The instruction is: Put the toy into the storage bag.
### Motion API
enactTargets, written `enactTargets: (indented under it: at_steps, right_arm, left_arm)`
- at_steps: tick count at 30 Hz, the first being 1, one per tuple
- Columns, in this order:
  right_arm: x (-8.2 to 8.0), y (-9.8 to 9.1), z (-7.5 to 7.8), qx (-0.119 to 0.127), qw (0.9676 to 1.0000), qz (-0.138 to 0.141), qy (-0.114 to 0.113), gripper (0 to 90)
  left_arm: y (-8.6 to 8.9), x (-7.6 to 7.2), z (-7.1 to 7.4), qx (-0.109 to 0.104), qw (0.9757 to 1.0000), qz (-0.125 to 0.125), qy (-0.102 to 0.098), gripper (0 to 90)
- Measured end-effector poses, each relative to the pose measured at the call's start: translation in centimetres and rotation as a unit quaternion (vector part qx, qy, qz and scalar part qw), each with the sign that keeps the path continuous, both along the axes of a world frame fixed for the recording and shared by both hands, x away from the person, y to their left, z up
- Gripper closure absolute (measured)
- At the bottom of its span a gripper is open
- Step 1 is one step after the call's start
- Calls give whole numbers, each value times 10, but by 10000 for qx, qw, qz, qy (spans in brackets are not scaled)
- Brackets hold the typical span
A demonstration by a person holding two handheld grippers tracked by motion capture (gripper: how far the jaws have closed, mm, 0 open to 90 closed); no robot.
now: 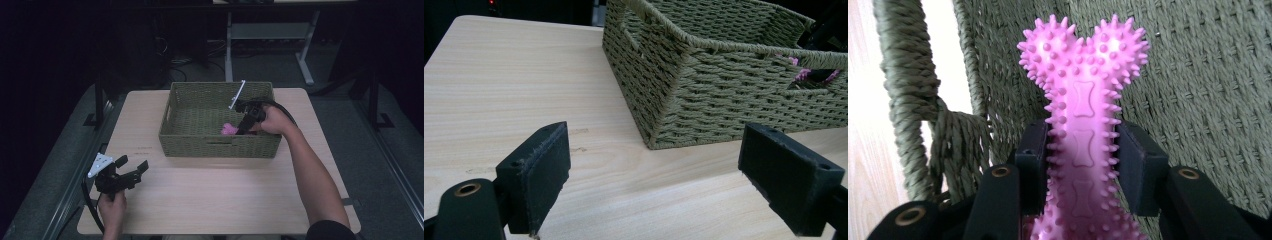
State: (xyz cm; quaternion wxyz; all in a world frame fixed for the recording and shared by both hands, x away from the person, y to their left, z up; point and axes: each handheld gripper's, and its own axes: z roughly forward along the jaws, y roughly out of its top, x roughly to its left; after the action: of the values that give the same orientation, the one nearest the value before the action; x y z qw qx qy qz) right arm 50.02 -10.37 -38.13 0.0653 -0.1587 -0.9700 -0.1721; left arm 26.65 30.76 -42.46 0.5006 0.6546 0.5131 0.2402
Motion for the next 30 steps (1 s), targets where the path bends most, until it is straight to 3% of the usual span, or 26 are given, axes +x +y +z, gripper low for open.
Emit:
enactTargets:
  at_steps: [26, 30]
  right_arm:
    - [5, 1, -10, -7, 9999, -54, 94, 578]
    - [6, 2, -8, 47, 9998, -154, 83, 525]
  left_arm:
    - [-1, 0, 0, -15, 10000, 6, -4, 128]
    - [-1, 0, 0, -5, 10000, -5, 1, 128]
